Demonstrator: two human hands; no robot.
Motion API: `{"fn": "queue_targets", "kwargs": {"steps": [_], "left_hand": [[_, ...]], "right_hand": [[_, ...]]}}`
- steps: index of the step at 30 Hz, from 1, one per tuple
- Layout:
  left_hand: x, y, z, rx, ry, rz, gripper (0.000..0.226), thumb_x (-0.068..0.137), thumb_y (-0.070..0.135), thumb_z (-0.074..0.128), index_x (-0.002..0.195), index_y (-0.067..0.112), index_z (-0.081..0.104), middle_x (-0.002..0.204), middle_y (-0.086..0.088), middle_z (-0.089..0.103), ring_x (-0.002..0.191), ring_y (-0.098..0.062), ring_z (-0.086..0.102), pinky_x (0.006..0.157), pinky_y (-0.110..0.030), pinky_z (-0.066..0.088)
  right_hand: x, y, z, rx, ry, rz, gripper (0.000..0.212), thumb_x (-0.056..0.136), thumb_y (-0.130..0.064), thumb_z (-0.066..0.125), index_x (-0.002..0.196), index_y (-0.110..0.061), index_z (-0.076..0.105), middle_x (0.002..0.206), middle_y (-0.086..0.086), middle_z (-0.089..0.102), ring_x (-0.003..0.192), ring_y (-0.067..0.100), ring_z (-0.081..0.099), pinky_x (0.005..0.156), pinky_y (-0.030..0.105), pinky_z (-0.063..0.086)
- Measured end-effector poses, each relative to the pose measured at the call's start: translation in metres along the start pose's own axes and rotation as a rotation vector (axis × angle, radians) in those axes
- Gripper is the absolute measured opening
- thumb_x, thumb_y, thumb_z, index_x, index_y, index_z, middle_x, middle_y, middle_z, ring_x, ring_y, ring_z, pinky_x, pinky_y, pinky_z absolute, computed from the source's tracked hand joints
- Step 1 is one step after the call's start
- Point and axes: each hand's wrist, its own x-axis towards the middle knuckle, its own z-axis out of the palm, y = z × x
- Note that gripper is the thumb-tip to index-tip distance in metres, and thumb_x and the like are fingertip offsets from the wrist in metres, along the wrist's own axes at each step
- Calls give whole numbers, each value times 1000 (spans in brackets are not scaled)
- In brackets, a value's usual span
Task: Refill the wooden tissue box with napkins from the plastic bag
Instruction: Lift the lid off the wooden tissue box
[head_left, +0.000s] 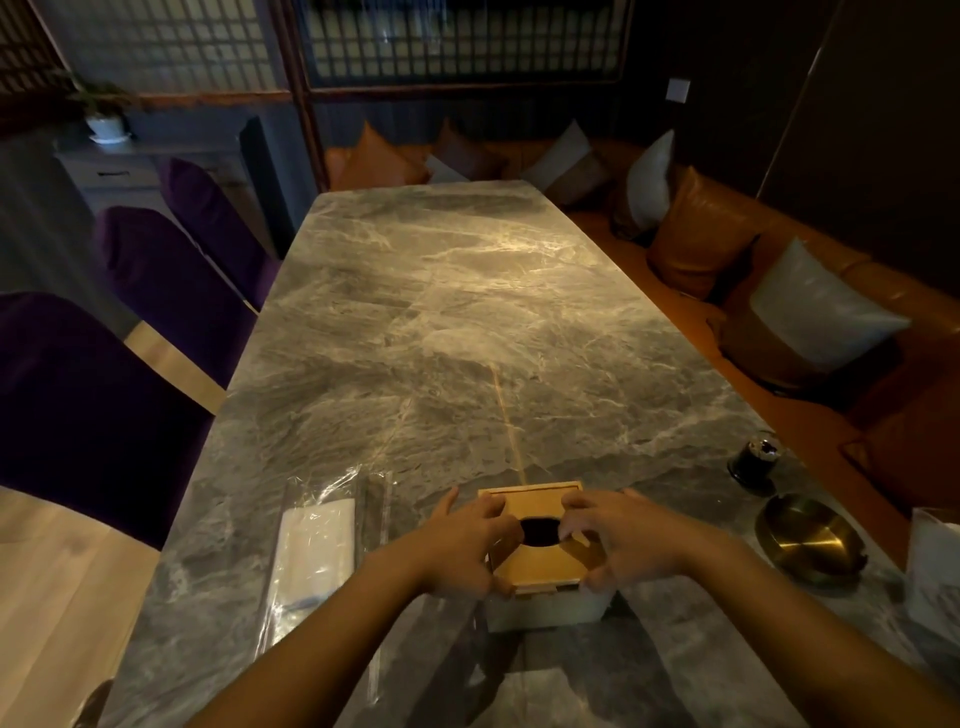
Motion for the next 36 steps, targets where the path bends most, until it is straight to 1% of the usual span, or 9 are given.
{"fn": "queue_targets", "kwargs": {"steps": [2, 6, 8, 12, 16, 20, 24, 29, 36], "left_hand": [[1, -1, -13, -118, -63, -21, 57, 81, 39, 63, 132, 25, 42, 144, 1, 35, 136, -21, 27, 115, -52, -4], [5, -8, -37, -404, -196, -49, 45, 83, 29, 62, 126, 26, 47, 129, 0, 45, 118, -20, 42, 100, -37, 33], [7, -12, -44, -504, -244, -49, 43, 84, 26, 61, 125, 24, 49, 123, 2, 44, 113, -17, 42, 89, -30, 36], [15, -19, -55, -638, -293, -44, 47, 75, 35, 57, 120, 20, 54, 116, 5, 48, 113, -16, 43, 99, -34, 33], [22, -24, -53, -840, -121, -15, 37, 76, 38, 44, 104, 18, 58, 108, 2, 53, 107, -13, 48, 100, -33, 34], [15, -35, -37, -997, 66, 36, 43, 72, 47, 60, 110, 27, 58, 118, 4, 59, 110, -12, 56, 94, -28, 44], [7, -46, -15, -874, 191, 1, 44, 75, 28, 73, 114, 36, 55, 123, 13, 55, 115, -1, 50, 103, -32, 41], [11, -43, 8, -776, 428, -29, 17, 84, 19, 63, 99, 28, 62, 104, 5, 63, 101, -6, 58, 96, -38, 48], [19, -42, 11, -736, 491, -15, 17, 86, 19, 60, 88, 36, 59, 98, 5, 65, 97, -10, 60, 90, -36, 51]], "right_hand": [[2, 2, -11, 140, -52, 6, 52, 77, -40, 66, 124, -30, 49, 140, -2, 37, 119, 19, 41, 96, 33, 37], [8, 9, -31, 338, -150, 26, 46, 78, -37, 67, 121, -28, 52, 133, -1, 44, 115, 16, 43, 89, 29, 36], [11, 12, -39, 413, -199, 21, 46, 78, -37, 66, 121, -26, 54, 131, -1, 45, 114, 15, 42, 83, 24, 35], [21, 17, -52, 463, -233, 19, 49, 68, -46, 63, 113, -27, 61, 123, 2, 57, 112, 17, 52, 94, 30, 43], [25, 30, -56, 627, -157, 34, 31, 75, -40, 68, 106, -34, 64, 113, -6, 63, 106, 9, 57, 99, 35, 47], [15, 35, -42, 816, 68, -7, 51, 69, -42, 69, 118, -32, 57, 118, -11, 59, 108, 4, 56, 84, 21, 48], [5, 44, -11, 1019, 178, -32, 60, 58, -43, 75, 115, -34, 59, 120, -10, 62, 108, 4, 60, 79, 20, 52], [13, 42, 17, 1106, 379, 45, 28, 76, -7, 70, 102, -17, 66, 101, 1, 68, 90, 4, 65, 66, 12, 51], [29, 35, 29, 1136, 577, 89, 10, 77, 0, 66, 82, -8, 66, 82, 6, 68, 75, 7, 66, 62, 12, 51]]}}
